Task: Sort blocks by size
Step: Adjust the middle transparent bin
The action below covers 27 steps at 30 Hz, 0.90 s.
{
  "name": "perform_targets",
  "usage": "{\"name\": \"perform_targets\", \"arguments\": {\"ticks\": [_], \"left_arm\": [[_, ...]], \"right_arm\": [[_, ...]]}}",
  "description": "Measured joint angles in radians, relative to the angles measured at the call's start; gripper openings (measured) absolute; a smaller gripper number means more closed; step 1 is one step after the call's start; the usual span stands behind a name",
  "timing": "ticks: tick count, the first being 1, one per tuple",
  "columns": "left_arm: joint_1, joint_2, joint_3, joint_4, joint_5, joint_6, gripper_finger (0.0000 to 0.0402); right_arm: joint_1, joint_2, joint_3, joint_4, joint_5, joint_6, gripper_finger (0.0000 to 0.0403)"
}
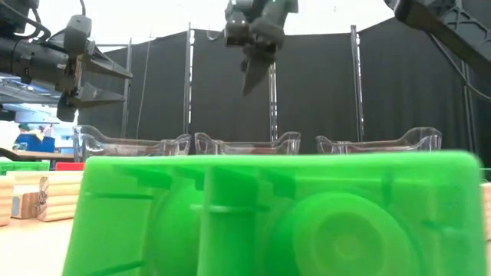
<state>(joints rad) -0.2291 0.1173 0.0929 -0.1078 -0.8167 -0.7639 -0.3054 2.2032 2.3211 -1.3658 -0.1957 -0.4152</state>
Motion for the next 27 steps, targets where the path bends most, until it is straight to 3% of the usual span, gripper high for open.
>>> {"name": "perform_targets", "arguments": {"ticks": [4,6,16,27], "left_arm": [[0.000,0.000,0.000,0.000,-0.006,0.000,0.0269],[0.000,0.000,0.000,0.000,-0.006,0.000,0.0269],[0.000,0.000,0.000,0.000,-0.007,-0.006,0.0269],[0.000,0.000,0.000,0.003,-0.008,-0.026,0.0269]], "right_arm": [[0.054,0.003,-0.020,-0.089,-0.013,-0.033,0.0051],[0.068,0.000,-0.060,-0.087,-0.013,-0.044,0.0016],[0.028,0.004,-0.324,0.083,0.135,-0.043,0.0008],[-0.080,0.003,-0.376,0.206,0.302,-0.055,0.0005]]}}
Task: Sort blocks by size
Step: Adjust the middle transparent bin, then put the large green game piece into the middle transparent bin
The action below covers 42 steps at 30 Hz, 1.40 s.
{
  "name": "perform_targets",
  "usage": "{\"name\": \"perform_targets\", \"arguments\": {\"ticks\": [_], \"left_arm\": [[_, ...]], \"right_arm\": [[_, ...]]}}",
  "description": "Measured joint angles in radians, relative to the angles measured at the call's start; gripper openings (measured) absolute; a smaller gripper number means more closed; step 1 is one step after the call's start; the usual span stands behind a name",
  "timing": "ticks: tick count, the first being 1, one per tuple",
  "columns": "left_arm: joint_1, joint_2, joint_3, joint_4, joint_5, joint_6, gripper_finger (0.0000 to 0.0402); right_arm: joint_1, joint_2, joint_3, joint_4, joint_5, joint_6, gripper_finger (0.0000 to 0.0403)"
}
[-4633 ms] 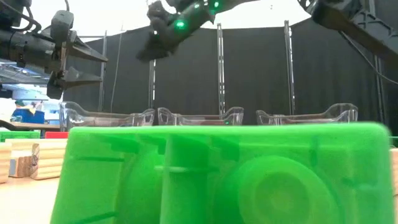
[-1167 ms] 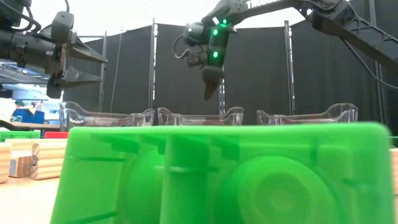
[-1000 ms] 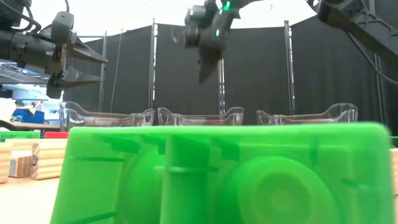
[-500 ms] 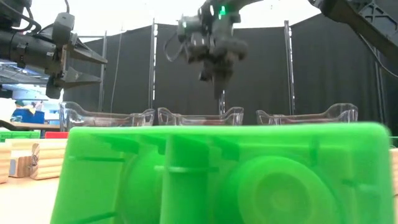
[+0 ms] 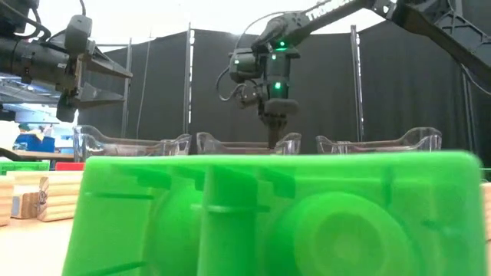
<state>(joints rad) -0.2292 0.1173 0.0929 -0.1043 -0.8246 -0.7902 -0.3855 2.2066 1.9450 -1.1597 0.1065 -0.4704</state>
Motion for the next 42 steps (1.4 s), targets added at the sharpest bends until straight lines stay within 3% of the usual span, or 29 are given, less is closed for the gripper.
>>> {"name": "perform_targets", "arguments": {"ticks": [8,16,21,23,26,33,36,42], "left_arm": [[0.000,0.000,0.000,0.001,0.000,-0.007,0.0269],[0.000,0.000,0.000,0.002,0.000,-0.007,0.0269],[0.000,0.000,0.000,0.003,0.001,-0.018,0.0269],[0.000,0.000,0.000,0.003,0.001,-0.026,0.0269],[0.000,0.000,0.000,0.003,0.001,-0.020,0.0269],[0.000,0.000,0.000,0.000,0.001,-0.002,0.0269],[0.000,0.000,0.000,0.000,0.001,-0.001,0.0269],[0.000,0.000,0.000,0.000,0.001,-0.001,0.0269]], "right_arm": [[-0.022,-0.004,0.000,-0.005,-0.045,0.030,0.0006],[0.087,-0.136,0.002,0.000,-0.073,0.100,0.0006],[0.163,-0.244,-0.007,-0.199,-0.168,0.262,0.0025],[0.202,-0.307,-0.068,-0.273,-0.182,0.309,0.0027],[0.268,-0.454,-0.270,-0.269,-0.182,0.408,0.0020],[0.501,-0.830,-0.789,0.009,-0.250,0.836,0.0017],[0.608,-0.881,-0.893,0.175,-0.258,0.994,0.0054],[0.727,-0.825,-0.932,0.319,-0.161,1.048,0.0163]]}}
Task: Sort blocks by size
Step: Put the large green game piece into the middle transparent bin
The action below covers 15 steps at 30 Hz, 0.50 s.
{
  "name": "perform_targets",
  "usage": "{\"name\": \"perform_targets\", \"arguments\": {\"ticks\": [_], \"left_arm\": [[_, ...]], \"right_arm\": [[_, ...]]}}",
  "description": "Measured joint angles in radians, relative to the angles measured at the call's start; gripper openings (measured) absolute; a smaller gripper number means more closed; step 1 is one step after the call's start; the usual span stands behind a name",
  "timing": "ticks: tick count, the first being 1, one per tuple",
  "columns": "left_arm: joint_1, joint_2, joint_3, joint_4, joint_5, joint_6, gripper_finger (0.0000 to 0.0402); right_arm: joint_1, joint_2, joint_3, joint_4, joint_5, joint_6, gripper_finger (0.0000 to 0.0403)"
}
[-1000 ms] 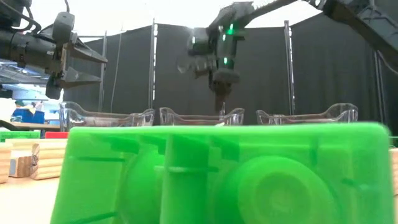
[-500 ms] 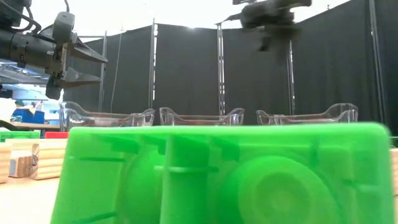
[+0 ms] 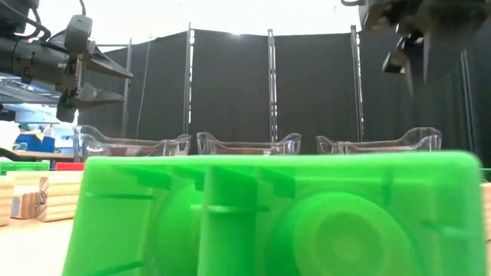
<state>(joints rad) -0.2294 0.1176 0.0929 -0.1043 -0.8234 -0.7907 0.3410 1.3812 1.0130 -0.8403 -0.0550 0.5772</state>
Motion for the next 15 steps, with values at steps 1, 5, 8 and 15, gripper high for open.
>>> {"name": "perform_targets", "arguments": {"ticks": [1,5,8,15], "left_arm": [[0.000,0.000,0.000,0.000,0.000,0.000,0.0269],[0.000,0.000,0.000,0.000,0.000,0.001,0.0269],[0.000,0.000,0.000,0.000,0.000,0.001,0.0269],[0.000,0.000,0.000,0.000,0.004,0.001,0.0269]], "right_arm": [[0.008,0.019,0.000,0.002,0.010,0.000,0.0182],[0.025,0.098,-0.001,0.018,0.010,0.009,0.0258],[0.025,0.163,-0.001,0.018,0.010,0.018,0.0302],[0.018,0.309,-0.001,0.044,-0.033,-0.002,0.0336]]}}
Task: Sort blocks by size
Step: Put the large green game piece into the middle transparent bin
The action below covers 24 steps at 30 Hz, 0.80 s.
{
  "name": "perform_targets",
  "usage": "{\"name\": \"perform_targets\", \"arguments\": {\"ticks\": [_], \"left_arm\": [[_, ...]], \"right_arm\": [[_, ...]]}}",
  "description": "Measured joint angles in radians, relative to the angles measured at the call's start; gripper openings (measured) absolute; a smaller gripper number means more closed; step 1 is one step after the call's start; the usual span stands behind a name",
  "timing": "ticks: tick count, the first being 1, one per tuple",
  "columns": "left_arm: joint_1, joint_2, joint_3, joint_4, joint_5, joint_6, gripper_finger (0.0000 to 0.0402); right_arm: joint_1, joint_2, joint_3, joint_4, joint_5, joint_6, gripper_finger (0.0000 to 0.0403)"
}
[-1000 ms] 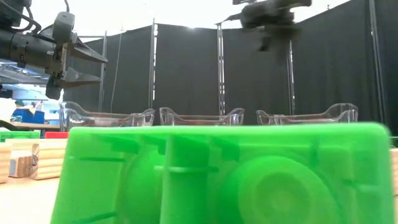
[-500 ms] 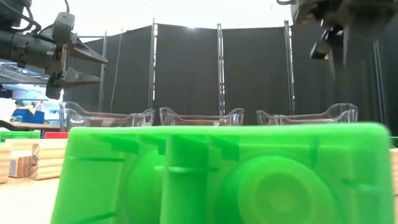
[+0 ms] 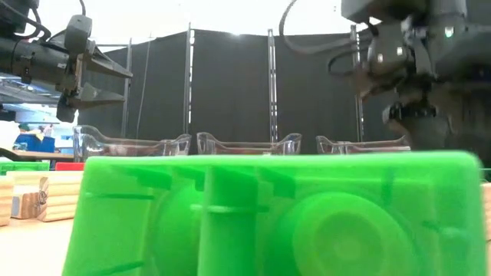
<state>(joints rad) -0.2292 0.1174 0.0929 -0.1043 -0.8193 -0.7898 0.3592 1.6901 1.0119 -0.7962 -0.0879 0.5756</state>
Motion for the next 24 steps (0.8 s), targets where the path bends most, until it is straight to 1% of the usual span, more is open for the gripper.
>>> {"name": "perform_targets", "arguments": {"ticks": [4,6,7,9,10,12,13,16,20,24], "left_arm": [[0.000,0.000,0.000,-0.001,0.008,0.000,0.0269],[0.000,0.000,0.000,-0.004,0.010,0.000,0.0269],[0.000,0.000,0.000,-0.004,0.010,0.000,0.0269],[0.000,0.000,0.000,-0.004,0.011,0.000,0.0269],[0.000,0.000,0.000,-0.003,0.011,-0.001,0.0269],[0.000,0.000,0.000,-0.004,0.011,-0.002,0.0269],[0.000,0.000,0.000,-0.003,0.011,-0.002,0.0269],[0.000,0.000,0.000,-0.004,0.012,-0.002,0.0269],[0.000,0.000,0.000,-0.006,0.012,0.000,0.0269],[0.000,0.000,0.000,-0.007,0.012,0.000,0.0269]], "right_arm": [[0.002,0.084,0.002,0.010,-0.015,-0.024,0.0323],[0.002,0.114,0.006,0.006,-0.008,-0.021,0.0306],[0.001,0.127,0.008,0.000,-0.002,-0.012,0.0292],[0.000,0.139,0.008,-0.006,0.011,-0.007,0.0243],[0.000,0.140,0.008,-0.009,0.018,-0.007,0.0210],[-0.002,0.131,0.004,-0.019,0.039,-0.007,0.0127],[-0.003,0.120,0.003,-0.017,0.039,-0.011,0.0095],[-0.009,0.080,-0.001,-0.025,0.044,-0.034,0.0103],[-0.056,0.003,0.004,-0.109,0.029,-0.030,0.0103],[-0.133,-0.062,0.062,-0.163,0.106,-0.057,0.0103]]}}
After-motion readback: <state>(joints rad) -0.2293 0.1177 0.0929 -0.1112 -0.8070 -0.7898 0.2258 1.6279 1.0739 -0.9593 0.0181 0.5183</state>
